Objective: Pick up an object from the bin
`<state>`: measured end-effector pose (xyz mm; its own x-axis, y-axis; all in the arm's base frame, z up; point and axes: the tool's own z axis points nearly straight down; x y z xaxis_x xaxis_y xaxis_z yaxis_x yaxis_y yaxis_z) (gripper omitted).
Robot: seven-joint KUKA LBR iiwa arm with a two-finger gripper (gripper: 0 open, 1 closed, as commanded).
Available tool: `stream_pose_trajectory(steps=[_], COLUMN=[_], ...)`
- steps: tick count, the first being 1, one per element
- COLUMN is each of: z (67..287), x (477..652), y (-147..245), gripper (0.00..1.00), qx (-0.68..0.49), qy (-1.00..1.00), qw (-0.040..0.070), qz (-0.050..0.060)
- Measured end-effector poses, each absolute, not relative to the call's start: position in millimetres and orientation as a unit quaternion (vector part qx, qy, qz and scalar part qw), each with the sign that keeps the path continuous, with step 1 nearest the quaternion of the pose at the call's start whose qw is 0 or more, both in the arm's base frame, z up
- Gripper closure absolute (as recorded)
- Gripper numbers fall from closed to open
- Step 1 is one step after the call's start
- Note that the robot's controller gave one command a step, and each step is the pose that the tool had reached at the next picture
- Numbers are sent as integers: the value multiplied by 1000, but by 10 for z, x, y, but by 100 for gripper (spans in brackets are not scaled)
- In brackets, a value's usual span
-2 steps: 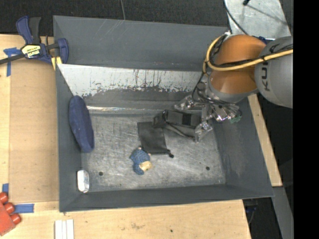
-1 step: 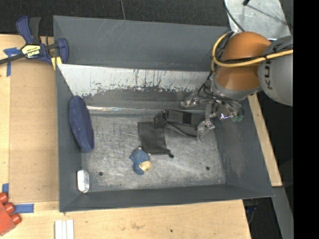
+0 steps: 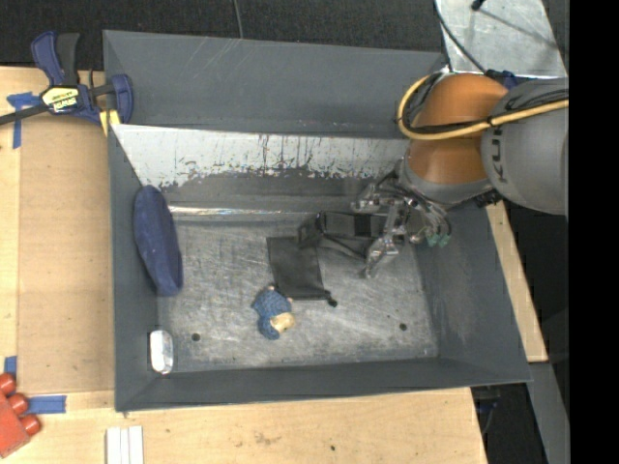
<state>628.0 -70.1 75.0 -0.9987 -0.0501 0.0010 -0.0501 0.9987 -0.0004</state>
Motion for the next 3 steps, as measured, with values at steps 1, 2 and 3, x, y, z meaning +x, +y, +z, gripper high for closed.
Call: stream_pose_trajectory(steps=[1, 2, 3], z=[748, 757, 1560], x=[6314, 6327, 6335], y=[-744, -731, -740], gripper=[0, 100, 100], qx=[214, 214, 212], qy=[-977, -977, -977], qw=[-6, -9, -2], qz=[4, 4, 1])
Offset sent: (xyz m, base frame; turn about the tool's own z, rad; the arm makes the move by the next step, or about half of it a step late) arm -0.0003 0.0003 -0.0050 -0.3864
